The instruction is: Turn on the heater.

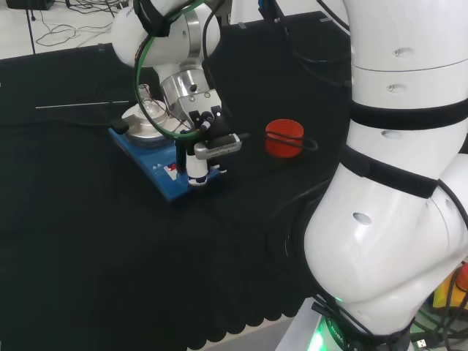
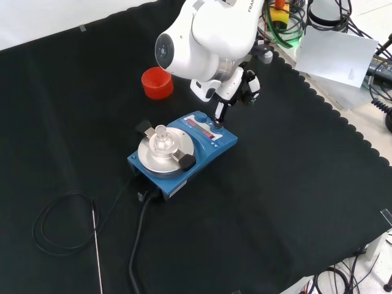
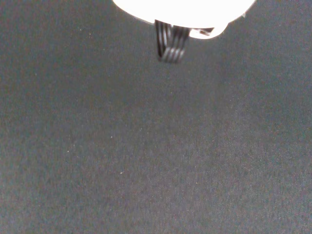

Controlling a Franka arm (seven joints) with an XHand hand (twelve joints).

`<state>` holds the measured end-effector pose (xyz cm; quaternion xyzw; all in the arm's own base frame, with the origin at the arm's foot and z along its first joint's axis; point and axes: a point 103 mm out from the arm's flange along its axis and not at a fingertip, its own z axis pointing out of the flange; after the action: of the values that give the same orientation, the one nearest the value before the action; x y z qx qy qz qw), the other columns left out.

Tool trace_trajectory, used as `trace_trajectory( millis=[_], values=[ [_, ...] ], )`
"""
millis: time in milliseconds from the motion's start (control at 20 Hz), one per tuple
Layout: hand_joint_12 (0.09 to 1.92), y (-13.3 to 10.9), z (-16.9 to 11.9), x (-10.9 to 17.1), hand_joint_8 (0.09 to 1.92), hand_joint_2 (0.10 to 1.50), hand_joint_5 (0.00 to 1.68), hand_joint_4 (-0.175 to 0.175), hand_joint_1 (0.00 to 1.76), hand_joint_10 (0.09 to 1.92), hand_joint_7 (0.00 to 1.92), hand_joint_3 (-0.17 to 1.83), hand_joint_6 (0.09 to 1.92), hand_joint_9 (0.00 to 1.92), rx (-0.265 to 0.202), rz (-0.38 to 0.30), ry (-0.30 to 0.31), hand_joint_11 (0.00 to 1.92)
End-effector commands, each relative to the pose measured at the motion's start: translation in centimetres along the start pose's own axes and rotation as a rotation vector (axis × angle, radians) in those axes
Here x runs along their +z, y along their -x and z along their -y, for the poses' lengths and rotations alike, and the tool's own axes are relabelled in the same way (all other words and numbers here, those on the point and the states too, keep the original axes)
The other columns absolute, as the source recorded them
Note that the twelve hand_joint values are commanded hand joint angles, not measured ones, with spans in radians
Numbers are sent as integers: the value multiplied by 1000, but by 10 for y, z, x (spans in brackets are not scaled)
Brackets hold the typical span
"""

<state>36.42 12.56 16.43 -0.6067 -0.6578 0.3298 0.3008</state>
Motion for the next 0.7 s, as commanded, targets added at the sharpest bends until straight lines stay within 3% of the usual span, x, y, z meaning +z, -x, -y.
trace_trajectory(
  millis=[50, 200, 300, 700],
  values=[
    [1244, 5, 0, 1, 1519, 640, 353, -23, 1380, 1303, 1390, 972, 153, 1622, -12, -11, -7, 1261],
    [1244, 16, 0, 3, 1518, 640, 359, -23, 1380, 1303, 1390, 973, 154, 1622, -15, -17, -11, 1261],
    [1244, 4, 0, 2, 1518, 640, 362, -23, 1380, 1303, 1390, 973, 155, 1622, 0, -5, -13, 1261],
    [1244, 6, -1, 1, 1516, 639, 371, -24, 1380, 1303, 1392, 976, 155, 1621, 2, -12, -14, 1260]
  ],
)
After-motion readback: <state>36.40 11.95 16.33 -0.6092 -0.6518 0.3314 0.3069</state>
